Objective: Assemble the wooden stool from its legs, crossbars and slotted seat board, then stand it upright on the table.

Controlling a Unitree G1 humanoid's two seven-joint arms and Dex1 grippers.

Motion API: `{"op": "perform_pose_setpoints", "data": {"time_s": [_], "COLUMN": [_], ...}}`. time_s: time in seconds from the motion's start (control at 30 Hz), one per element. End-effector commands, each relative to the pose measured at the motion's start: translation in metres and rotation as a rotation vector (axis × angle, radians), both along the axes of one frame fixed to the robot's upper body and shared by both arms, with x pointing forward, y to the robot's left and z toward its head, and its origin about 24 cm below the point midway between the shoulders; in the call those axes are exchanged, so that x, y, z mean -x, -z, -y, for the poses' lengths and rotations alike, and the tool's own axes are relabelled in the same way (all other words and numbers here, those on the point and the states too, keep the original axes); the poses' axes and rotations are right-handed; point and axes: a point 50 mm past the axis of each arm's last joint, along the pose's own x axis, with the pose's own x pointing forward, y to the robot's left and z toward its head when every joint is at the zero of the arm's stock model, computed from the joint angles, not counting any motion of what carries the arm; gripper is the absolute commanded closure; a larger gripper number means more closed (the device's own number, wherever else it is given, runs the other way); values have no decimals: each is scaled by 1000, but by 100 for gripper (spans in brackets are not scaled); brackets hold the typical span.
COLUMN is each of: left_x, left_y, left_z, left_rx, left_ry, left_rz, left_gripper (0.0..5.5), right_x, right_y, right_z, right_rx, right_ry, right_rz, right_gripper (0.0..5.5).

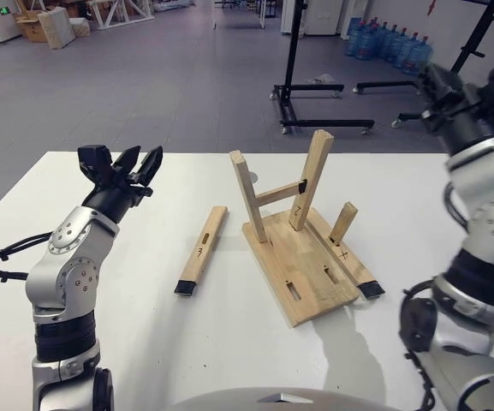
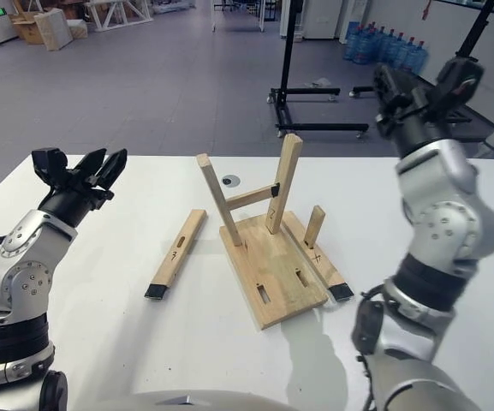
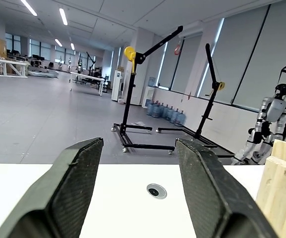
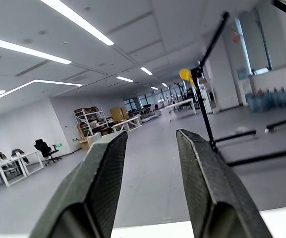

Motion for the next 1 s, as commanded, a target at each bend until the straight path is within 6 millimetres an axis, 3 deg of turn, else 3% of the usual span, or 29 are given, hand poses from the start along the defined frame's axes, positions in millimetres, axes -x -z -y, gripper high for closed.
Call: {"op": "perform_pose_setpoints", "data": {"time_s": [0.03, 0.1, 0.17, 0.3, 0.4, 0.6, 1.0], "left_x": [26, 39, 44, 43, 43, 41, 38], "left_y": [3, 12, 20, 21, 23, 24, 24], "left_z": [-25, -33, -36, -35, -32, -26, -20], "left_rx": [66, 72, 66, 46, 40, 26, 15], "left_ry": [-52, -78, -115, -156, -139, -98, -83], "left_rz": [-40, -90, -124, -137, -151, -154, -151], "left_gripper": [283, 283, 264, 208, 159, 159, 159], "right_x": [56, 83, 89, 80, 70, 62, 56], "right_y": [47, 98, 131, 167, 179, 205, 232], "right_z": [40, 34, 25, 11, 11, 0, -11], "right_rx": [321, 335, 292, 298, 302, 287, 333], "right_ry": [-277, -454, -493, -415, -318, -271, -273], "right_rz": [-381, -641, -736, -763, -742, -784, -833], "right_gripper": [368, 335, 298, 232, 189, 189, 189]}}
